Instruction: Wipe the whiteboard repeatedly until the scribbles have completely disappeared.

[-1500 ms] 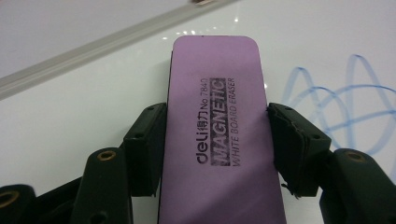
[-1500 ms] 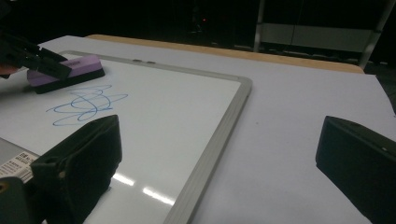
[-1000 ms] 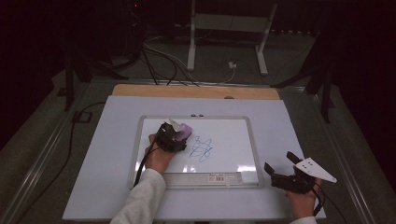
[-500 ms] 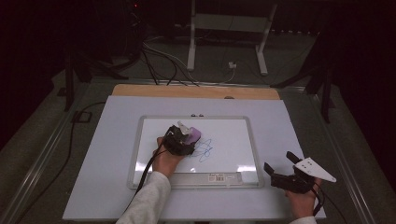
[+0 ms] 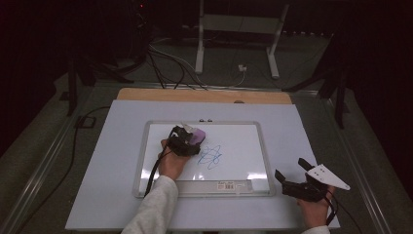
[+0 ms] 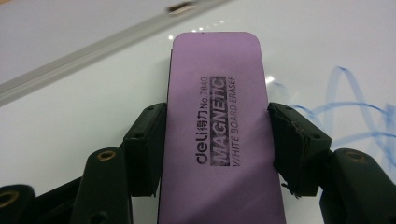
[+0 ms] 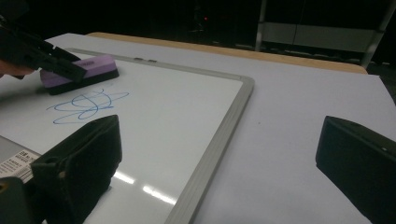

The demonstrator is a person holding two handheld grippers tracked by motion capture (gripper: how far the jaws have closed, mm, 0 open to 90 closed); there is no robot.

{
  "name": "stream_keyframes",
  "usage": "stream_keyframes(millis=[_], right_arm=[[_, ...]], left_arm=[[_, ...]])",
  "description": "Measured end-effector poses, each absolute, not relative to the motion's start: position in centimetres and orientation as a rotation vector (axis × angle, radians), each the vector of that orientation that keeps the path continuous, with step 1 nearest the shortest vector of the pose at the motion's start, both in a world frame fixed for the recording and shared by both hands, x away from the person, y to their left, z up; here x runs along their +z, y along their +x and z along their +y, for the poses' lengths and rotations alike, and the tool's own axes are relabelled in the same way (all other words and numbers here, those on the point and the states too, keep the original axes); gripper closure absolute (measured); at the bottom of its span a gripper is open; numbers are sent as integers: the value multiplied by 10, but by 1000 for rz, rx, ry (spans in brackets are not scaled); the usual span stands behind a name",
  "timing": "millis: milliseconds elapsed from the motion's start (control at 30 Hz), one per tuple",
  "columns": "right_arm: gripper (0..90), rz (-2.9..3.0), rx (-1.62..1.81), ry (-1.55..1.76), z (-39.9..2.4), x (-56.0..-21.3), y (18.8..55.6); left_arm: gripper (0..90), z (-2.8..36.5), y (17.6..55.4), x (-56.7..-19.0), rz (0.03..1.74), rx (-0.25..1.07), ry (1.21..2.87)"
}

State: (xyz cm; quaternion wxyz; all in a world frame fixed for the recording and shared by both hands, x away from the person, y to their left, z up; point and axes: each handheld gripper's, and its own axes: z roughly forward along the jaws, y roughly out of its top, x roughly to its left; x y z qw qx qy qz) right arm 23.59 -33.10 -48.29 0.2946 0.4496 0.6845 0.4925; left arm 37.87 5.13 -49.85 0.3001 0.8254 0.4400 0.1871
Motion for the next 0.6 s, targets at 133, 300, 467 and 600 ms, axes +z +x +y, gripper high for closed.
stream_keyframes(millis=[133, 300, 467, 600], right_arm=[[7, 1818, 1312, 1199, -331, -483, 236], [7, 1818, 1313, 1198, -331, -482, 235], [7, 1812, 1313, 1202, -333, -482, 235], [7, 1811, 1315, 1203, -333, -482, 235]], left_arm=[[418, 36, 362, -497, 1060, 446, 2243], [418, 32, 358, -497, 1026, 477, 2265], [418, 42, 375, -497, 1119, 581, 2254], [417, 56, 386, -498, 1222, 558, 2194]])
